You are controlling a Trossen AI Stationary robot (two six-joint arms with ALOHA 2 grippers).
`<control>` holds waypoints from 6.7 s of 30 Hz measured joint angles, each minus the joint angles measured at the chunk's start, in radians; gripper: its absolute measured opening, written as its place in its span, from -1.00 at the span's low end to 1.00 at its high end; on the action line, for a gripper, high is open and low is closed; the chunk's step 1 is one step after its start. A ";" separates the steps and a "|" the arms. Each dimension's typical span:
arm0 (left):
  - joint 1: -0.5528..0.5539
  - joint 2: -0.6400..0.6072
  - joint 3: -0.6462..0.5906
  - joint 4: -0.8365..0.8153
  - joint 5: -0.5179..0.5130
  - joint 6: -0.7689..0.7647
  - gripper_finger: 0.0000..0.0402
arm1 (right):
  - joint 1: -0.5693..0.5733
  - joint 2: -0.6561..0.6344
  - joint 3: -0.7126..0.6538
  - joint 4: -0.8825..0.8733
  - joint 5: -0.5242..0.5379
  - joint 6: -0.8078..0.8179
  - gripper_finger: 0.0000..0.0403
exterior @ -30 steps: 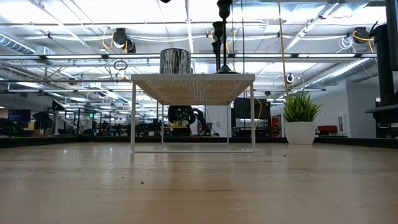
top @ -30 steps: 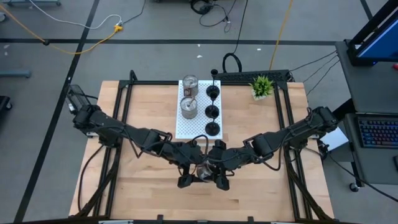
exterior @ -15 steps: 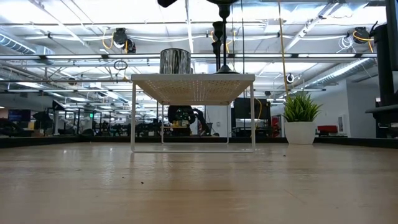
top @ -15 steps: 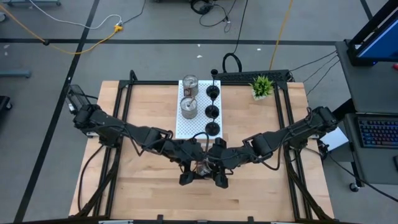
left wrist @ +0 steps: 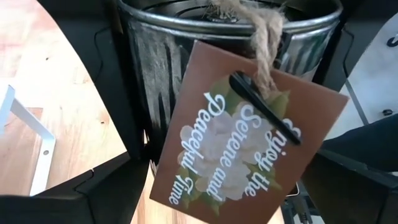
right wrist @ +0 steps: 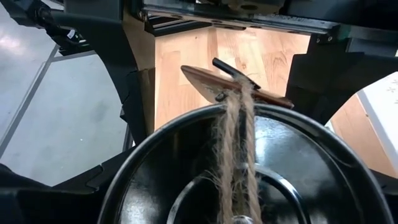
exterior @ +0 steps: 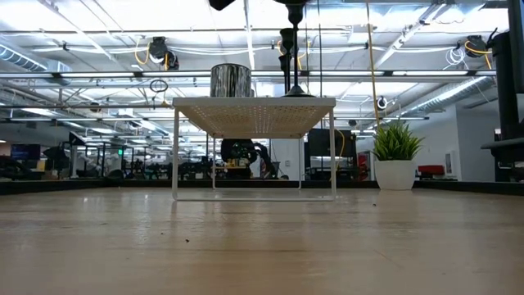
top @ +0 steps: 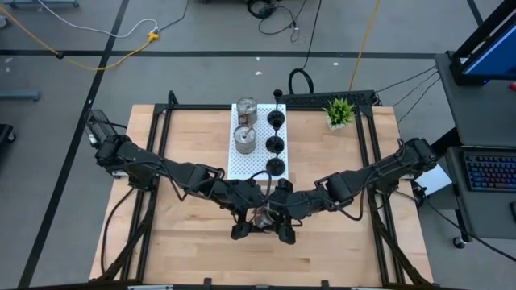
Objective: Pick & Place candle stick holders
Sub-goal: Put the brown scented candle on the shelf aligned with the brown scented candles
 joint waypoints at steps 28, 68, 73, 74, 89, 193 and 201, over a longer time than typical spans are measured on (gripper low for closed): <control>0.032 0.002 0.000 -0.073 0.009 0.098 0.97 | 0.000 0.000 0.000 0.004 -0.001 0.003 0.68; 0.016 0.082 -0.004 0.223 0.022 0.004 0.97 | 0.002 -0.003 0.003 0.037 -0.024 0.017 0.67; 0.011 0.082 -0.004 0.221 0.000 0.004 0.86 | 0.002 -0.002 0.003 0.040 -0.027 0.024 0.66; 0.010 0.082 -0.004 0.220 -0.003 0.004 0.86 | 0.002 -0.002 0.003 0.040 -0.027 0.024 0.65; -0.011 0.080 0.002 0.191 -0.064 -0.005 0.83 | 0.000 -0.020 0.000 0.043 -0.065 -0.006 0.70; -0.015 -0.148 -0.691 0.818 -1.070 -0.180 0.79 | 0.138 -0.901 -0.752 0.225 0.262 -0.162 0.76; 0.029 -0.040 -0.692 0.953 -1.090 -0.107 0.79 | 0.138 -1.077 -0.910 0.358 0.262 -0.187 0.76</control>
